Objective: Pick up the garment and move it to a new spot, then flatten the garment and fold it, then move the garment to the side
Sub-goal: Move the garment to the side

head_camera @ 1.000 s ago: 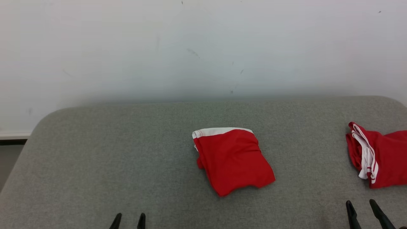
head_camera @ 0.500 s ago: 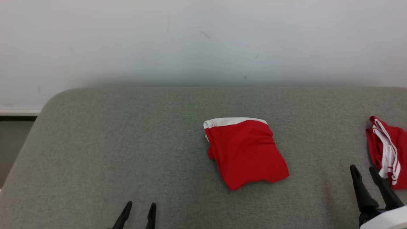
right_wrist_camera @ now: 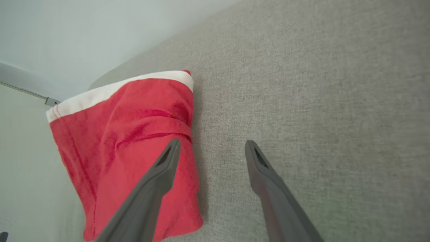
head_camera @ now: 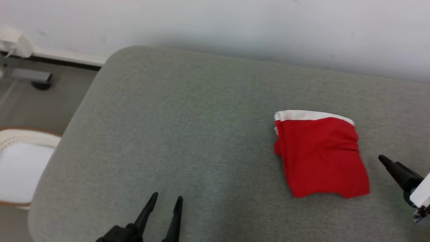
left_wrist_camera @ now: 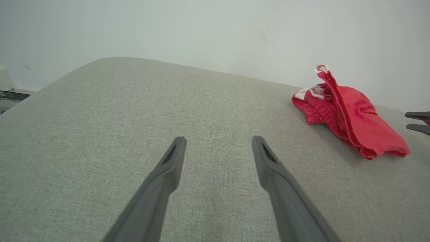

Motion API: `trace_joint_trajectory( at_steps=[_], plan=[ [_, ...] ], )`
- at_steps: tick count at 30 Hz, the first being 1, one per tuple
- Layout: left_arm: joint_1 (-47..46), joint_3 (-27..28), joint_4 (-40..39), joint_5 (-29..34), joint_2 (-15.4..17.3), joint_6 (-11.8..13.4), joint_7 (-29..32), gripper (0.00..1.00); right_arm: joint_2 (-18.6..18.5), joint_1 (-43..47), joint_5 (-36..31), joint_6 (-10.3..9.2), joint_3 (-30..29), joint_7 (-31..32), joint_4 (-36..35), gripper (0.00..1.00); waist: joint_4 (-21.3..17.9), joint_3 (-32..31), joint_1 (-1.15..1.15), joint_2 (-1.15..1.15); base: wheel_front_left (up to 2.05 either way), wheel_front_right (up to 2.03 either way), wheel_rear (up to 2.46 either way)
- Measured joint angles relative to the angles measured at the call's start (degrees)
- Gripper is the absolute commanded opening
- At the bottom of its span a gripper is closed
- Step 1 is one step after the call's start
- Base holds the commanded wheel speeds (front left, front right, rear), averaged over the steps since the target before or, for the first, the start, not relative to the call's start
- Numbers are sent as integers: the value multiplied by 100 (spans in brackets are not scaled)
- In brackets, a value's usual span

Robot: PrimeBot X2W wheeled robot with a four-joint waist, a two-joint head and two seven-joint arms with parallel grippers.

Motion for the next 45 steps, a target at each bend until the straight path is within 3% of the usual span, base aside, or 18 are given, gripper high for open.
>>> trace_joint_trajectory(
  at_steps=[10,18,19,20,21,22,33,45],
  plan=[
    [-131,-171,70,-90,-1,64,0,100,-133,-591,441,1,-85,969,515,100,723,457,0,0,0,0,0],
    [-185,-218,102,-132,-2,129,0,100,7,-781,450,3,10,1207,432,100,916,568,0,0,0,0,0],
    [-185,-218,107,-133,-2,136,0,100,26,-781,461,3,31,1248,408,85,917,561,0,0,0,0,0],
    [-185,-216,107,-134,-2,142,0,100,38,-780,479,3,48,1284,380,48,913,556,0,0,0,0,0],
    [-185,-214,108,-138,-2,155,0,100,53,-775,494,2,57,1294,335,20,905,555,0,0,0,0,0],
    [-184,-203,107,-140,-1,164,0,100,81,-770,542,2,54,1304,291,0,893,553,0,0,0,0,0],
    [-183,-90,91,-131,-2,170,0,100,89,-675,517,2,102,1169,-58,0,312,472,0,0,0,0,0],
    [-311,96,40,96,-2,27,0,100,-567,-871,121,1,-180,1025,-380,0,-989,496,0,0,0,0,0]
  ],
)
